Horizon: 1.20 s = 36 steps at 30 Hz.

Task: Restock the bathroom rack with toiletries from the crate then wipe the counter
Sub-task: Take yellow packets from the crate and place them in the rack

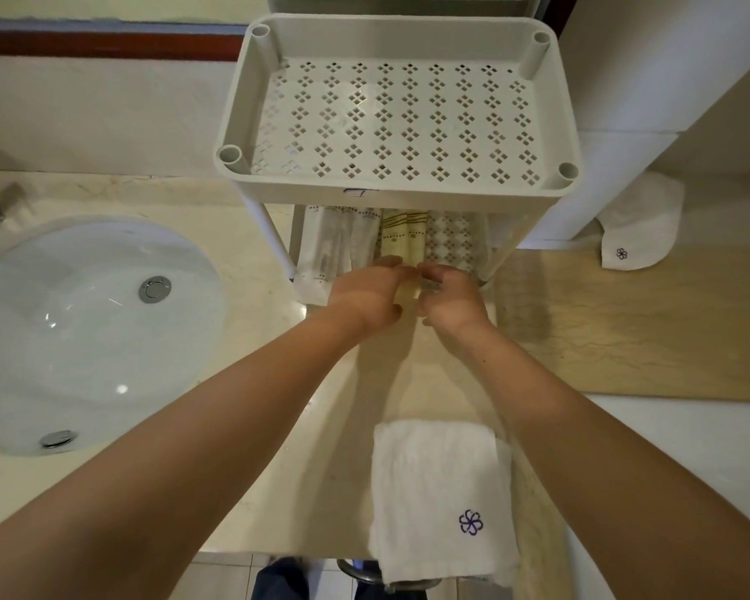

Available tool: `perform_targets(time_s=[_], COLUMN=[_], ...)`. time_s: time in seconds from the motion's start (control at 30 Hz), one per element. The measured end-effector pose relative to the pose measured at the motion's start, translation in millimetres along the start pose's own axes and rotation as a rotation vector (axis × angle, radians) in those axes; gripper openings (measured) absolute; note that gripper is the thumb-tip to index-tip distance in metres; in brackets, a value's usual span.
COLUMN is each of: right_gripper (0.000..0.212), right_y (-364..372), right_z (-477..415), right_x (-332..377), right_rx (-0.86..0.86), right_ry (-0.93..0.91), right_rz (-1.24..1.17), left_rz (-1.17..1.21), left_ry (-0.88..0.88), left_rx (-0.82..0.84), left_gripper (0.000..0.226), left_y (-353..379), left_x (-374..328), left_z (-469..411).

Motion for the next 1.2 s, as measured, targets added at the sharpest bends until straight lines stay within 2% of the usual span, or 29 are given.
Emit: perform_targets(time_s=[0.2,0.33,0.47,0.63,0.77,0.97,1.2], right_gripper=[0.062,0.057,0.050,0.038,0.034,0.027,0.022], right_y=[7,5,-5,-12,-2,31,90], right_z=[-2,3,23,61,90,121,148], right_x=[1,1,5,15,22,56,121], right_rx=[0.068,0.069,0.030,-0.016,0.040,0.147,0.264], right_ry=[-0.006,-0.018,-0.026,-0.048,-0.055,-0.148,-0.311], right_rz=[0.000,-0.001,-0.019,-0.021,-0.004,0.009,0.073], left_rz=[-0.163,-0.145,0.024,0.413,0.679,0.961,1.120], left_ry=[-0.023,-0.051,-0.020,-0.070,-0.177,-0.298,-0.437], left_rx=[-0.035,-0.047,-0.130,-0.238,-0.285,-0.419,-0.629], left_gripper=[0.055,0.056,0.052,0.042,0.030,0.027,0.028], left_y=[-1,-5,-6,-7,-4,-9,-30], left_x=[2,3,0,2,18,54,108], left_z=[-4,-1,19,58,94,152,229])
Point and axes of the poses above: each hand's wrist, its own z-axis away from the middle knuckle, its own y-axis out of the palm, x = y × z, the point moved 5 cm from there along -z, towards the middle knuckle, and after that the axes turned 11 degrees about z, right-handed, at the moved point
